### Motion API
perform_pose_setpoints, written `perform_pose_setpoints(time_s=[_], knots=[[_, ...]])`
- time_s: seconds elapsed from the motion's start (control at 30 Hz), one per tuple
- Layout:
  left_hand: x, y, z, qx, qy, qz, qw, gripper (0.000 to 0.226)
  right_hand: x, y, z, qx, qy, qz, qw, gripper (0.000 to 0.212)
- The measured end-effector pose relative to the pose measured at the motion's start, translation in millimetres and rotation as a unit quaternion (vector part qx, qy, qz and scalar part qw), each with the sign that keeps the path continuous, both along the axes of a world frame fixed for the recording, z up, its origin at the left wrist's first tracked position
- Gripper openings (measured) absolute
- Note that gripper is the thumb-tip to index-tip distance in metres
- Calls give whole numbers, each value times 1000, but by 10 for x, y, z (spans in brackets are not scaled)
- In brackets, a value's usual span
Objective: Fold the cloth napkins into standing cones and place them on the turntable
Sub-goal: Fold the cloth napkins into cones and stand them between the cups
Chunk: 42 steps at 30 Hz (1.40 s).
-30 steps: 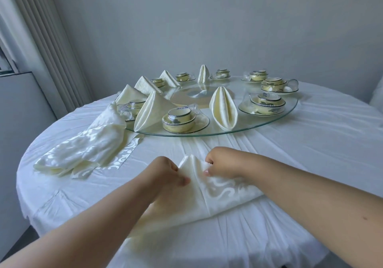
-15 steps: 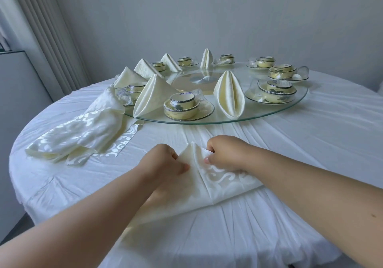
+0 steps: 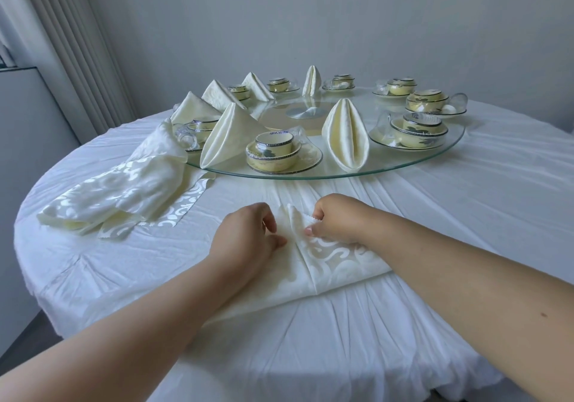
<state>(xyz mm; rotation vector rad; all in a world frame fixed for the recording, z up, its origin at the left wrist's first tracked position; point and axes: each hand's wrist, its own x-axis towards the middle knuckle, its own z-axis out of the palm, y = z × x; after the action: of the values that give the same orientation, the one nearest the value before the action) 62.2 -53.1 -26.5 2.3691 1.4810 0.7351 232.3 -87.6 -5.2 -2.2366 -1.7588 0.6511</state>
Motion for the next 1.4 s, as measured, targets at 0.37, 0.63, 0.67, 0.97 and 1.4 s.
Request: perform_pose_setpoints(time_s=[0.37,0.63,0.67,0.97,1.4], knots=[[-232,-475,185,-36,77,-236,968,59,49,61,11,3,28,-9,1000,26],[-243,-632,-36,8,287,-288,913,81,102,109,52,32,1,8,999,44],[-245,-631,-47,10,294,-288,911,82,113,124,75,70,-6,5,998,49],[-247,-660,-50,7,294,-284,913,84,-193,542,-76,198,-60,218,954,43],[-249,-661,-59,-7,286,-288,914,85,-206,800,-223,133,-163,303,929,48]])
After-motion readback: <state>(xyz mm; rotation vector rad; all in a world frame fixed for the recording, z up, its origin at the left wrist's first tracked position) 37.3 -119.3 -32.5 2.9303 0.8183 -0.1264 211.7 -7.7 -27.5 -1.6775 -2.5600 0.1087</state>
